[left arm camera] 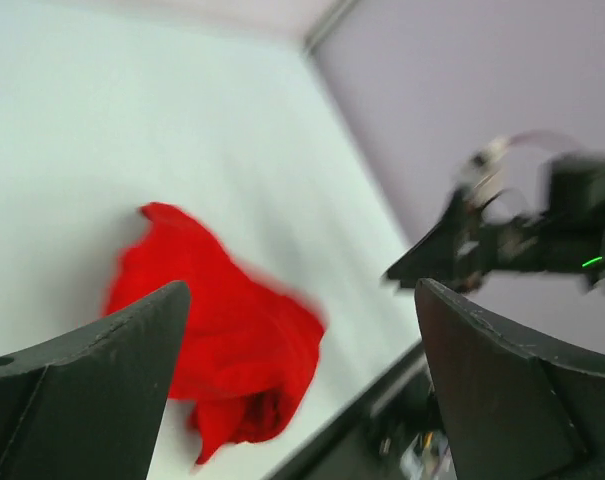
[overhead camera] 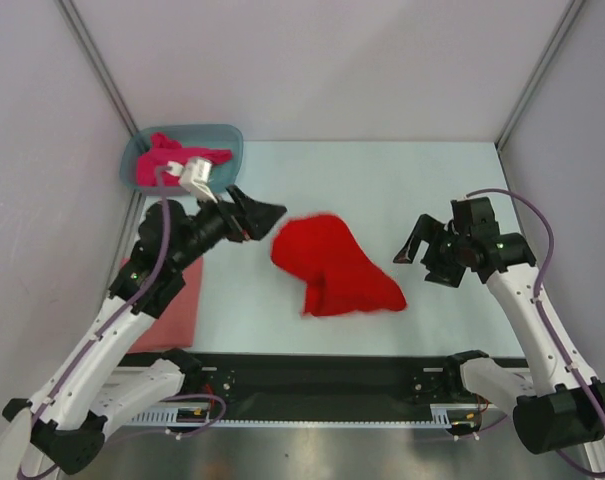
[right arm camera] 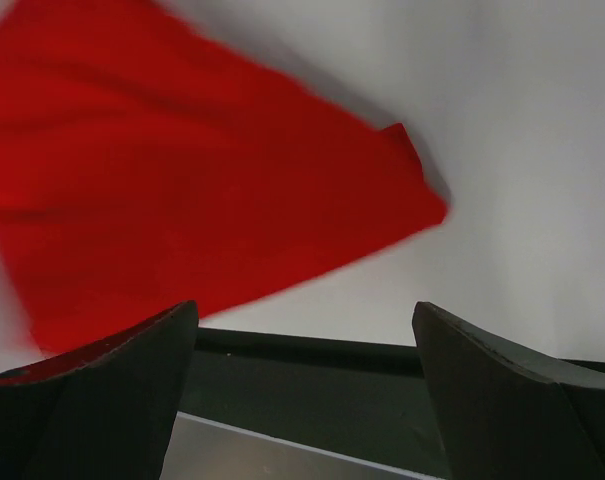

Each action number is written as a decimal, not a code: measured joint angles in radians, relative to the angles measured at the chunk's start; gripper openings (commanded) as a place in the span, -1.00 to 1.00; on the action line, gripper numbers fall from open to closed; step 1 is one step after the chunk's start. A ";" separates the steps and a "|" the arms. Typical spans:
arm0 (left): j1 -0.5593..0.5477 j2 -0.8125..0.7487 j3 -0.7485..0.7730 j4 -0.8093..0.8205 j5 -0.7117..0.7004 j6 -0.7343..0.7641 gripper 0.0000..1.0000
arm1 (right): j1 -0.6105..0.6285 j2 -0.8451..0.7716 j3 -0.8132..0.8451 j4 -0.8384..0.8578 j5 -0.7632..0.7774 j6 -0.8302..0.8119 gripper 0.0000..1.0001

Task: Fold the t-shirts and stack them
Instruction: Move the tshirt to the center of the board

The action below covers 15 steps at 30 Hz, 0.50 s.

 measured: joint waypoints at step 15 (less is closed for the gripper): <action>-0.207 0.121 -0.384 -0.272 -0.021 -0.044 0.69 | 0.244 0.179 -0.135 0.083 -0.025 0.001 0.61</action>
